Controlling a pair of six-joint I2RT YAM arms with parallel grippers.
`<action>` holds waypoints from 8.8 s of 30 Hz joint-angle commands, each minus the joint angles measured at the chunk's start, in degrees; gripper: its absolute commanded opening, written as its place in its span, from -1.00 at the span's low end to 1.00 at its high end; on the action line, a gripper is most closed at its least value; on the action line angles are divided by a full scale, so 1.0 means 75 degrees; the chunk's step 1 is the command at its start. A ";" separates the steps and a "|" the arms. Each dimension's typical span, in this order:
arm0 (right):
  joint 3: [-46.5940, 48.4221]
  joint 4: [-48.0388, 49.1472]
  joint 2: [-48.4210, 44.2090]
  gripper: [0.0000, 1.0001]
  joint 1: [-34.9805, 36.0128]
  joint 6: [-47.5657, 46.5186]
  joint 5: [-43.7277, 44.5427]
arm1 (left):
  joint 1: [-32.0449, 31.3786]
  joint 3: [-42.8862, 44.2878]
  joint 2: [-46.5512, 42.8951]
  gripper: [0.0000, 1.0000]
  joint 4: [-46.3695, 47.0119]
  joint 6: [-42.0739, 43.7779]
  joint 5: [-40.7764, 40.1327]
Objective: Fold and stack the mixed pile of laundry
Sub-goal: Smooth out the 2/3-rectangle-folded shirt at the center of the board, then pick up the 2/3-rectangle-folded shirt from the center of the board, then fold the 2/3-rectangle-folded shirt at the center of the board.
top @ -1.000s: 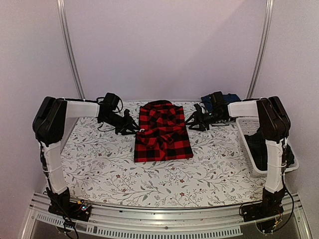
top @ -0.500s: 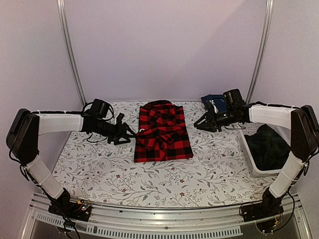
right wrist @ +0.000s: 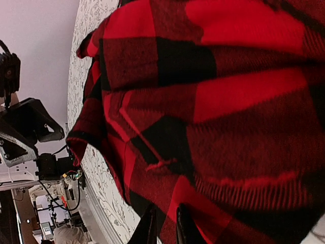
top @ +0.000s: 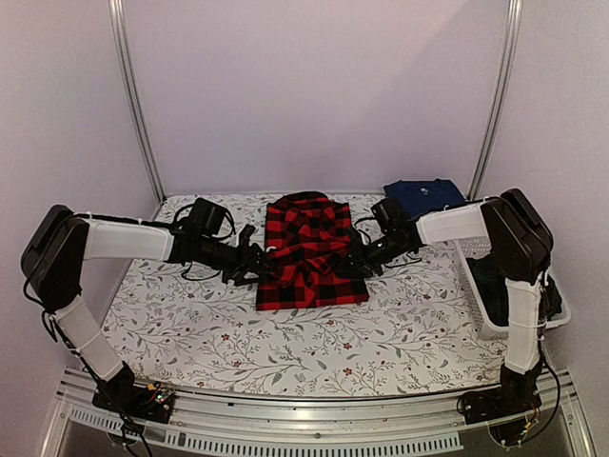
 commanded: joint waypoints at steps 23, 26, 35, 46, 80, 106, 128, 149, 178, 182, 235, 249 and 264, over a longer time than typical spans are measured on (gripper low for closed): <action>0.4188 -0.0109 0.1930 -0.34 -0.0580 0.0114 -0.0314 | -0.0283 -0.0548 0.0320 -0.17 0.0562 0.0222 0.0019; 0.3301 0.0043 0.1260 -0.34 -0.0556 0.0081 -0.0392 | -0.0292 -0.0119 0.0784 -0.20 0.0611 0.0330 -0.0041; 0.0890 0.0175 -0.0251 -0.25 -0.0801 -0.0088 -0.0082 | -0.0193 0.3220 0.2834 -0.20 0.0218 0.1105 -0.0294; -0.0217 0.0042 -0.0957 -0.15 -0.0884 -0.0305 0.0012 | 0.0413 0.6203 0.4016 -0.07 -0.1096 0.1777 -0.0833; 0.3440 -0.1884 0.1902 0.15 -0.0838 -0.1587 0.1496 | 0.0932 0.2756 0.2763 0.14 -0.1100 0.1972 -0.1173; 0.3285 -0.1419 0.1813 -1.00 -0.1195 -0.1598 0.1373 | 0.0937 0.4080 0.3769 -1.00 -0.1235 0.2160 -0.1099; -0.0301 0.2862 -0.0384 0.52 -0.0023 0.1711 -0.2410 | -0.0750 0.1644 0.2035 0.99 0.2801 -0.0366 0.1909; -0.1812 0.1881 -0.0724 0.53 -0.0454 0.0796 -0.2086 | 0.0216 -0.1178 0.1038 0.99 0.2471 -0.0060 0.1061; -0.2990 0.1032 -0.0693 -0.48 -0.1222 -0.0340 -0.0830 | -0.0219 -0.2345 0.0942 -0.24 0.2559 -0.0933 -0.0012; -0.2981 0.1387 -0.0474 -0.48 -0.1185 -0.0206 -0.1044 | -0.0213 -0.2346 0.1067 -0.31 0.2685 -0.1020 -0.0125; 0.1024 -0.0460 -0.0876 -1.00 -0.1836 0.1538 -0.1733 | 0.1317 0.2767 0.1870 -1.00 -0.0425 -0.0402 0.1703; 0.3947 0.0610 0.2881 -1.00 -0.2082 0.1697 -0.1477 | 0.1733 0.6314 0.5658 -1.00 -0.0994 0.0374 0.1794; -0.1124 0.2340 0.0740 -1.00 -0.1056 0.1948 -0.1613 | 0.1465 0.1860 0.3006 -1.00 -0.0774 0.1284 0.1532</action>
